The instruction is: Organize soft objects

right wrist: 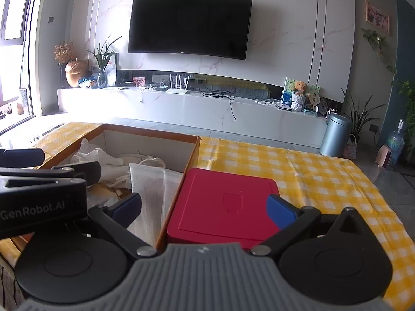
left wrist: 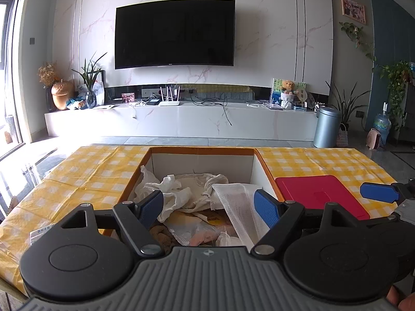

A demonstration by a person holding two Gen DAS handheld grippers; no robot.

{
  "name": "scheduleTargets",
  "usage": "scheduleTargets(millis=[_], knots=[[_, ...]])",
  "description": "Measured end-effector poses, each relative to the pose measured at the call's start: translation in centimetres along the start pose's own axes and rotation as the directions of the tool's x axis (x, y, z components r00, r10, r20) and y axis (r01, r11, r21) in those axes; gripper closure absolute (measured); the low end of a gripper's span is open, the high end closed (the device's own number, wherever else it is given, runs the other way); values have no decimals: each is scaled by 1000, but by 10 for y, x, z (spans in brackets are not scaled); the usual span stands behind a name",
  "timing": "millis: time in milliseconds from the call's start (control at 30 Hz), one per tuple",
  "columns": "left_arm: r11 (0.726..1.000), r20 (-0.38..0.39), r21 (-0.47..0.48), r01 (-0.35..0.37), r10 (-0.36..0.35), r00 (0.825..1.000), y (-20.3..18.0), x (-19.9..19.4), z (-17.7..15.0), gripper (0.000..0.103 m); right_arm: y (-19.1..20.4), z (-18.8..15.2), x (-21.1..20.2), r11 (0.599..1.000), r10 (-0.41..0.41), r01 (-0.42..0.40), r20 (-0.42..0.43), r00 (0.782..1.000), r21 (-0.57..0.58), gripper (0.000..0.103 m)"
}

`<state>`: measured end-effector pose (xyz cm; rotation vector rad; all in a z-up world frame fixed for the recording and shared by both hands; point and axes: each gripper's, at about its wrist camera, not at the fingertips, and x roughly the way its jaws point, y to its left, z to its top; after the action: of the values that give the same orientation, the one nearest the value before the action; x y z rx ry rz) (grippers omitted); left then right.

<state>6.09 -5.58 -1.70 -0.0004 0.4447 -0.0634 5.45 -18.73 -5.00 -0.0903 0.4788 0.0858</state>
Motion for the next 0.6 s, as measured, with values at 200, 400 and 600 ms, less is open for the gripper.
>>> scheduleTargets(millis=[200, 400, 600], knots=[[1000, -3, 2, 3, -3, 1000, -1, 0, 0, 10, 0, 0, 1, 1000, 0, 0, -3, 1000, 0, 3], [1000, -16, 1, 10, -10, 1000, 0, 2, -2, 10, 1, -1, 3, 1000, 1, -1, -14, 1000, -1, 3], [1000, -32, -3, 11, -11, 999, -1, 6, -4, 10, 2, -4, 6, 1000, -3, 3, -27, 1000, -3, 3]])
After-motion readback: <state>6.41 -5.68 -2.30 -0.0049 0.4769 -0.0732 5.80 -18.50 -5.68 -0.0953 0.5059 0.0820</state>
